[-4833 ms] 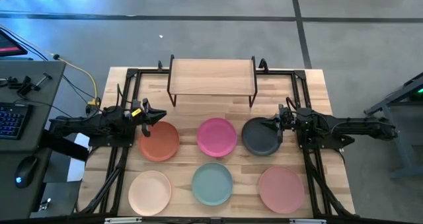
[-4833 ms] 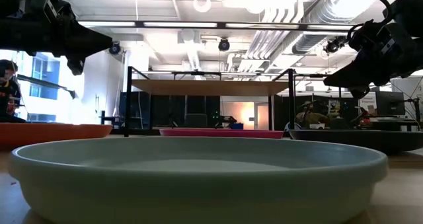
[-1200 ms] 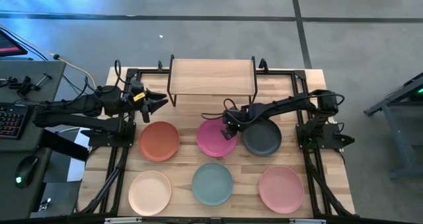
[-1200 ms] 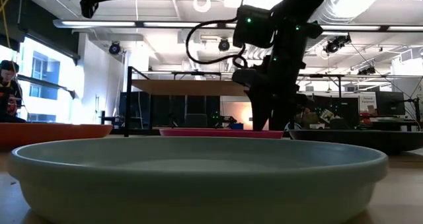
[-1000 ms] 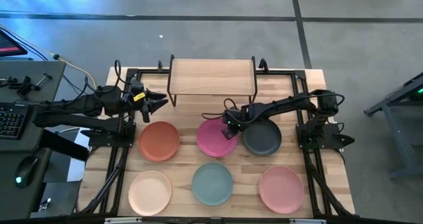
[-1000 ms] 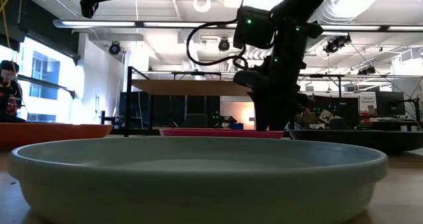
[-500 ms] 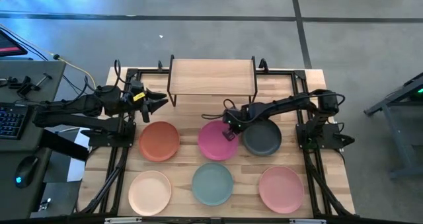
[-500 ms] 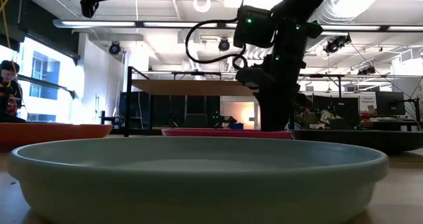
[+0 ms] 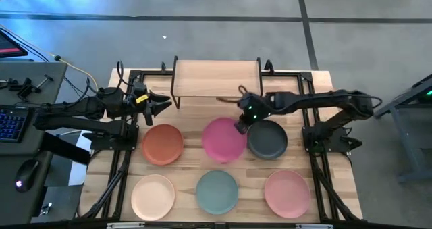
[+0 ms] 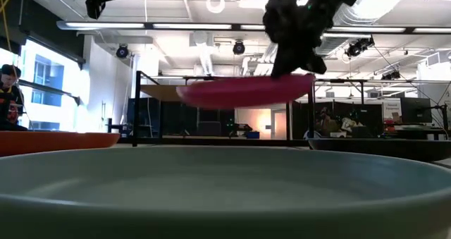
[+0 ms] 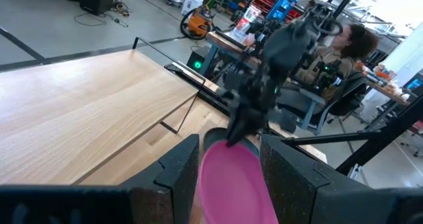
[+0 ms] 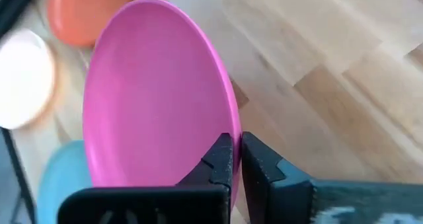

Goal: Place and stack plates onto a shelf
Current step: Put the pink plate on the shelf

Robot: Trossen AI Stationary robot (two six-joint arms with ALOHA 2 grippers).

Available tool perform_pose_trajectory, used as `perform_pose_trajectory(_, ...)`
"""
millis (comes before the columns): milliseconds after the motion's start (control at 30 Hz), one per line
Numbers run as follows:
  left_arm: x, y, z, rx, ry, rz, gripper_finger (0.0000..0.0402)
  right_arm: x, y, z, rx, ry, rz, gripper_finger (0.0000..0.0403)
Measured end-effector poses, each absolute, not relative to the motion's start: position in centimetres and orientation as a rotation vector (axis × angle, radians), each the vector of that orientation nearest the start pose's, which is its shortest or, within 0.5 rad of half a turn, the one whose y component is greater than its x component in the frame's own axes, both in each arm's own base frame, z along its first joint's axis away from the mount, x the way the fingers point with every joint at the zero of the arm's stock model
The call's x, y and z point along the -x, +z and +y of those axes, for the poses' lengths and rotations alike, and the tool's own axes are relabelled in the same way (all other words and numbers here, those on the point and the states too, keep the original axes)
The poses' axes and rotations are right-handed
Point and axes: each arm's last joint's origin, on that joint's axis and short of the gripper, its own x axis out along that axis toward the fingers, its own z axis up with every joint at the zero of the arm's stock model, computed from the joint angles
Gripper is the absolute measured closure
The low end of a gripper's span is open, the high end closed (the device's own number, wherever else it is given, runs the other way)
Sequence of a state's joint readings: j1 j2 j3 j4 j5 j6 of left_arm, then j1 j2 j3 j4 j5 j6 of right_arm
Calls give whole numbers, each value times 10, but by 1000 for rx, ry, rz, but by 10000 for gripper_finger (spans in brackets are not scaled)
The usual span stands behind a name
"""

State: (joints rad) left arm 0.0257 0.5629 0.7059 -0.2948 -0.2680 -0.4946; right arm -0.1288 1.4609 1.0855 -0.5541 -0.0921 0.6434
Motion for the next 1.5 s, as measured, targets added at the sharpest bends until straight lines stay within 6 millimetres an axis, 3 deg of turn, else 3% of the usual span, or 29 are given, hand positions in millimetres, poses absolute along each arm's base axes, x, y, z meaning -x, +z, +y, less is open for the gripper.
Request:
perform_pose_trajectory(367, -125, 324, 11, 474, 324, 73, 254, -277, 294, -71, -814, -262, 708, 403)
perform_pose_trajectory(567, -125, 325, 11, 474, 324, 72, 254, -273, 331, -115, -770, -341, 630, 403)
perform_pose_trajectory(767, -125, 325, 11, 472, 330, 70, 254, -258, 360, -171, -717, -536, 687, 403)
perform_pose_trajectory(900, -125, 325, 11, 472, 330, 69, 254, -247, 359, -213, -756, -642, 720, 403)
perform_pose_trajectory(1067, -125, 325, 11, 473, 330, 68, 254, -244, 336, -248, -830, -664, 813, 403)
perform_pose_trajectory(1233, -125, 325, 11, 472, 330, 65, 254, -241, 324, -259, -846, -664, 855, 403)
perform_pose_trajectory(1500, -125, 325, 11, 472, 332, 65, 254, -232, 321, -263, -794, -746, 911, 402)
